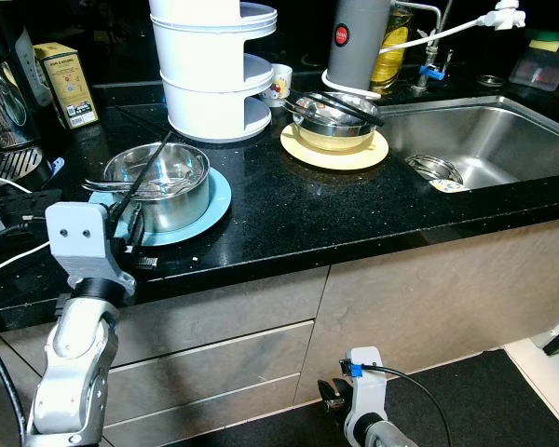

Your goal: Kitchen organization

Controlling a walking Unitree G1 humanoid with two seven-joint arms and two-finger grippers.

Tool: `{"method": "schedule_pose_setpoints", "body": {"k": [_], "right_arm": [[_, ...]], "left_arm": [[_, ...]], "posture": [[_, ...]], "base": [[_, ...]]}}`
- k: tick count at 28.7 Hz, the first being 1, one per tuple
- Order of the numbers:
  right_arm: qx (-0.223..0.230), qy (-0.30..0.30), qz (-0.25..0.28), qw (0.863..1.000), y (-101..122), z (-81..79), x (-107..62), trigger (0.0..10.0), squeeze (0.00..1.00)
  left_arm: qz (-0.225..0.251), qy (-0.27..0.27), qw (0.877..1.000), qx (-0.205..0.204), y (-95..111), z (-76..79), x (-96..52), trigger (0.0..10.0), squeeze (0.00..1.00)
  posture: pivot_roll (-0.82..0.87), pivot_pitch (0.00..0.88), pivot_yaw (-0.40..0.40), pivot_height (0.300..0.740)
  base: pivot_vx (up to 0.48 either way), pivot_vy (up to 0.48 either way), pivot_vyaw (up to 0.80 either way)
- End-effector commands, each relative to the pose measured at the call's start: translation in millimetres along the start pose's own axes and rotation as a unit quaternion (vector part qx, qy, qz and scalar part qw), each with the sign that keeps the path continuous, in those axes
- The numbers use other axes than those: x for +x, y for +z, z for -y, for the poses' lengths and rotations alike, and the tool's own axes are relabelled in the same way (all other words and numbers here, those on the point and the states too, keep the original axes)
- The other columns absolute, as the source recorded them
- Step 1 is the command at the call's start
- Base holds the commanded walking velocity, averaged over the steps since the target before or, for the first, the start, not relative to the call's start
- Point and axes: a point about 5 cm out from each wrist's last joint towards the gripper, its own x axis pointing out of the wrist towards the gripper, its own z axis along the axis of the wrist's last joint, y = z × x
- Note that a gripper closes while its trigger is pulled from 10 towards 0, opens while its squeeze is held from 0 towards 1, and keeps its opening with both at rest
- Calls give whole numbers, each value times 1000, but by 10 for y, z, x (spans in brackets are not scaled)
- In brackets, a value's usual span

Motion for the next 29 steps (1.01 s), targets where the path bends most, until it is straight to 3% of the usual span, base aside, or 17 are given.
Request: {"method": "schedule_pose_setpoints", "body": {"k": [1, 10, 13, 14, 15, 16, 17, 18, 20, 21, 22, 24, 25, 26, 27, 29], "right_arm": [[-3, 2, -5, 1000, -36, -4, -15, 10000, 0], [-2, -1, -4, 1000, -27, 6, -13, 10000, 0], [-2, -1, -2, 1000, -23, 4, -14, 10000, 0], [-2, 0, 1, 1000, -13, 7, -14, 10000, 0], [-1, 0, 5, 1000, 3, 11, -13, 10000, 0], [17, 8, 23, 1000, 62, 8, -5, 10000, 0], [17, 8, 23, 1000, 62, 8, -5, 10000, 0], [34, 18, 34, 999, 96, -7, 1, 10000, 0], [34, 18, 34, 999, 96, -7, 1, 10000, 0], [54, 49, 50, 996, 153, -65, 7, 10000, 0], [54, 49, 50, 996, 153, -65, 7, 10000, 0], [83, 170, 76, 979, 303, -282, -29, 10000, 0], [92, 237, 84, 964, 396, -395, -88, 10000, 0], [96, 278, 86, 952, 450, -470, -136, 10000, 0], [96, 278, 86, 952, 450, -470, -136, 10000, 0], [115, 348, 113, 923, 684, -581, -270, 10000, 0]], "left_arm": [[2, 1, 1000, 2, -2, -27, 14, 0, 0], [12, 2, 1000, -2, 40, -48, 48, 0, 0], [29, -2, 999, -21, 126, -33, 90, 0, 0], [40, -21, 997, -61, 226, 26, 151, 0, 0], [47, -45, 991, -119, 343, 102, 216, 0, 0], [55, -134, 955, -260, 601, 303, 286, 0, 0], [55, -134, 955, -260, 601, 303, 286, 0, 0], [58, -170, 937, -300, 691, 369, 287, 0, 0], [58, -170, 937, -300, 691, 369, 287, 0, 0], [66, -200, 918, -335, 789, 414, 288, 0, 0], [66, -200, 918, -335, 789, 414, 288, 0, 0], [84, -240, 879, -402, 959, 427, 298, 0, 0], [90, -245, 870, -418, 998, 406, 309, 0, 0], [92, -246, 866, -425, 1015, 387, 317, 0, 0], [92, -246, 866, -425, 1015, 387, 317, 0, 0], [79, -236, 875, -414, 960, 347, 333, 0, 0]], "posture": [[-56, 122, -33, 740], [-56, 127, -31, 740], [-56, 127, -31, 740], [-64, 131, -32, 740], [-64, 131, -32, 740], [-58, 132, -36, 740], [-58, 132, -36, 740], [-58, 132, -36, 740], [-58, 132, -36, 740], [-54, 133, -39, 740], [-54, 133, -39, 740], [-62, 135, -34, 740], [-65, 134, -33, 740], [-65, 134, -33, 740], [-65, 134, -33, 740], [-69, 136, -31, 740]], "base": [[0, 0, 0], [0, 0, 0], [0, 0, 0], [0, 0, 0], [0, 0, 0], [0, 0, 0], [0, 0, 0], [0, 0, 0], [0, 0, 0], [0, 0, 0], [0, 0, 0], [0, 0, 0], [0, 0, 0], [0, 0, 0], [0, 0, 0], [0, 0, 0]]}}
